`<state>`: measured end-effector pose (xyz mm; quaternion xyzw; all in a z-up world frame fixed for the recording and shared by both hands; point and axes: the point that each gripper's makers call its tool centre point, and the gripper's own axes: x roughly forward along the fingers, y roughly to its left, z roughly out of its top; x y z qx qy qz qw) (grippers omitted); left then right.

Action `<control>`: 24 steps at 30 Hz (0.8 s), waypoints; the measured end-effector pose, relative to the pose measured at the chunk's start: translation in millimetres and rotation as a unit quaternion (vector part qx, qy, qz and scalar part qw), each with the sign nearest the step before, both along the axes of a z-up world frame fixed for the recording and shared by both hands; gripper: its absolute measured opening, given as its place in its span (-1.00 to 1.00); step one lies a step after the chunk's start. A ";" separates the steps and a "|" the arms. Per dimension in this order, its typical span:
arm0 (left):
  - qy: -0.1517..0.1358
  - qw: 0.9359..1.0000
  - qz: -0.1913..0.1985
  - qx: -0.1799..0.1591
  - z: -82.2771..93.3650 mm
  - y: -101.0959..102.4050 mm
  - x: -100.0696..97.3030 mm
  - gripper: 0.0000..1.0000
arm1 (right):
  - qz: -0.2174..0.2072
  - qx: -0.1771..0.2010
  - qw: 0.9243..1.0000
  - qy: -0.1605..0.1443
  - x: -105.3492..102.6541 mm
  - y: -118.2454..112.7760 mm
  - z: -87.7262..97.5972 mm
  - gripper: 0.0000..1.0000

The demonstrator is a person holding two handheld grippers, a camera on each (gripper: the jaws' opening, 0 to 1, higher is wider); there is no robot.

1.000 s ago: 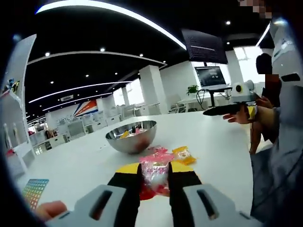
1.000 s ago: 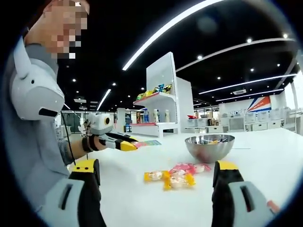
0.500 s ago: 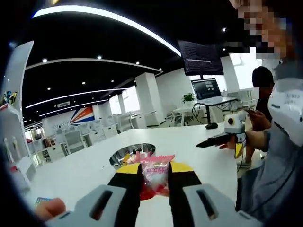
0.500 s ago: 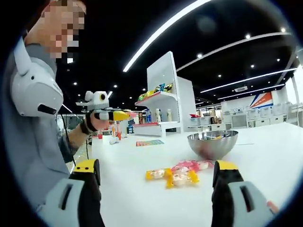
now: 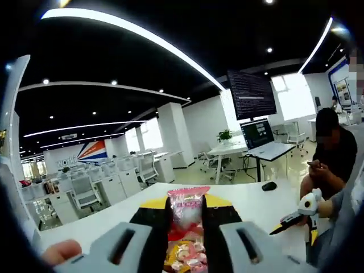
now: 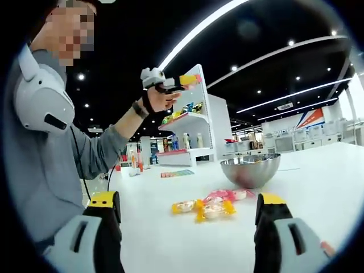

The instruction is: Pick up the marshmallows scattered on the table and place them into the bowl on the table

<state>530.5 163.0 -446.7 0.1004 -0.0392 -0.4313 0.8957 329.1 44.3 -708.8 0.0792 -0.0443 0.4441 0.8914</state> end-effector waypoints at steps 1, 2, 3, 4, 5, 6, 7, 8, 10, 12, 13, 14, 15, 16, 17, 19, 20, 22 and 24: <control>0.011 1.000 0.015 0.000 -8.6 -1.4 17.3 -0.57 | 0.001 0.004 1.000 -0.004 -0.4 -0.7 1.5 0.87; 0.020 1.000 0.016 -0.006 -17.0 -6.1 31.1 -0.57 | 0.000 0.007 1.000 -0.006 -0.2 -1.6 2.2 0.88; 0.031 0.999 0.016 -0.010 -25.0 -9.3 39.4 -0.57 | 0.000 0.008 1.000 -0.007 0.5 -2.5 2.3 0.88; 0.066 0.997 0.016 -0.030 -41.9 -14.9 53.7 -0.57 | -0.004 0.009 1.000 -0.006 2.1 -4.4 1.6 0.88; 0.081 0.996 0.019 -0.035 -55.3 -18.2 64.2 -0.57 | -0.005 0.009 1.000 -0.007 2.4 -5.5 1.0 0.88; 0.080 0.996 0.027 -0.031 -67.5 -19.8 76.7 -0.57 | -0.005 0.006 1.000 -0.014 1.9 -6.5 0.9 0.88; 0.084 0.995 0.034 -0.031 -80.4 -22.4 86.5 -0.56 | -0.004 0.003 1.000 -0.029 0.5 -7.4 2.3 0.87; 0.091 0.994 0.042 -0.032 -95.0 -25.4 95.3 -0.56 | -0.007 0.003 0.999 -0.039 0.0 -9.3 3.6 0.85; 0.113 0.992 0.055 -0.024 -127.7 -32.5 108.8 -0.56 | -0.016 0.028 0.999 -0.035 1.8 -15.7 9.5 0.80; 0.117 0.991 0.060 -0.009 -155.7 -40.0 117.1 -0.56 | -0.018 0.051 0.998 -0.031 3.7 -22.3 14.5 0.80; 0.120 0.991 0.066 -0.005 -168.5 -41.6 121.2 -0.56 | -0.023 0.055 0.998 -0.032 5.5 -25.9 15.5 0.80; 0.123 0.990 0.071 0.001 -177.1 -41.9 123.9 -0.56 | -0.032 0.062 0.997 -0.033 8.5 -30.5 17.0 0.79; 0.131 0.988 0.081 0.008 -192.3 -41.7 129.5 -0.56 | -0.036 0.064 0.997 -0.032 9.4 -32.2 17.5 0.79; 0.132 0.988 0.082 0.007 -200.0 -43.0 131.8 -0.56 | -0.039 0.067 0.996 -0.034 10.3 -33.7 18.4 0.79; 0.138 0.987 0.085 0.009 -208.3 -43.2 134.2 -0.56 | -0.042 0.067 0.996 -0.036 10.8 -34.3 18.7 0.79; 0.149 0.984 0.099 0.010 -221.6 -40.5 139.5 -0.56 | -0.040 0.060 0.997 -0.039 9.9 -32.0 17.3 0.79; 0.151 0.983 0.102 0.011 -226.7 -40.3 141.4 -0.55 | -0.039 0.049 0.997 -0.038 9.9 -29.6 14.4 0.78; 0.157 0.982 0.105 0.014 -237.0 -39.9 143.5 -0.55 | -0.041 0.022 0.998 -0.042 9.8 -24.2 8.2 0.78; 0.159 0.983 0.095 0.019 -247.1 -41.8 141.7 -0.54 | -0.045 -0.012 0.998 -0.048 9.5 -18.7 0.9 0.75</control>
